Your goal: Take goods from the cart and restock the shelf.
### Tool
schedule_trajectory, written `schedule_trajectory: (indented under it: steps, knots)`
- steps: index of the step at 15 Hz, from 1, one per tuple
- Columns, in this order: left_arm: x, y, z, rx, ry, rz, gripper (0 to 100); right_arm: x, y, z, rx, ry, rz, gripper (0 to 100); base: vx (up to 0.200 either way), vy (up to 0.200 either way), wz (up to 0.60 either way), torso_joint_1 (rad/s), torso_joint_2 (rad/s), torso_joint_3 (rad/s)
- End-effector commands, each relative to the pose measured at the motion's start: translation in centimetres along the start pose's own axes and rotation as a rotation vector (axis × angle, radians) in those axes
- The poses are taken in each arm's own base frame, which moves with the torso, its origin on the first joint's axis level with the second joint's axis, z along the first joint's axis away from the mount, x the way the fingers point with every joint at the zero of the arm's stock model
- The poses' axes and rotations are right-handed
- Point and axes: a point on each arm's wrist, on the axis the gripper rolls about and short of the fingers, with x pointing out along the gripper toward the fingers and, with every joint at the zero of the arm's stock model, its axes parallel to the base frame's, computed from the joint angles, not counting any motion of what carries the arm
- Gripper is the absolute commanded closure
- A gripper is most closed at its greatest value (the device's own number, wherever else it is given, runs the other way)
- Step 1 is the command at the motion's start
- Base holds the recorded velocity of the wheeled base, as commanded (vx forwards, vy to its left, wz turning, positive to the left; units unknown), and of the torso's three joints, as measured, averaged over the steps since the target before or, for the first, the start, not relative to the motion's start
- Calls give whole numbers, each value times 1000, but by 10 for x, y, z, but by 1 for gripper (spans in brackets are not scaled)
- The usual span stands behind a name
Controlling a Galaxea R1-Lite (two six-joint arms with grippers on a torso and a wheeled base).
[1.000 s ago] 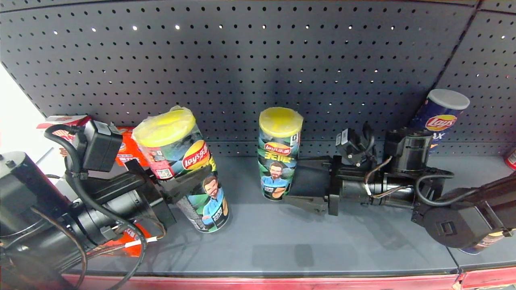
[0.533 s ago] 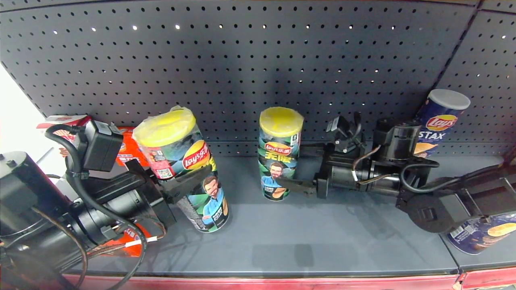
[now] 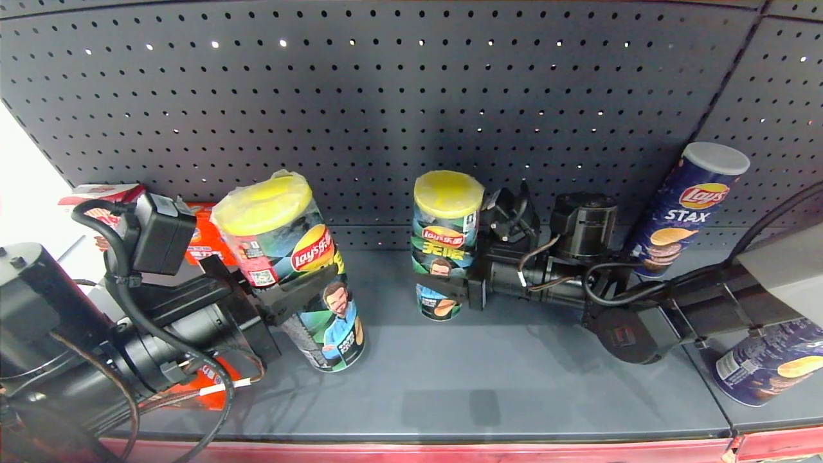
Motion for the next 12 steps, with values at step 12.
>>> schedule_trajectory:
  steps: [12]
  knots:
    - [-4,1,-1,-1,5,13,100,-60,37,27,-1,-18,139,100,0,0,0,0,0,0]
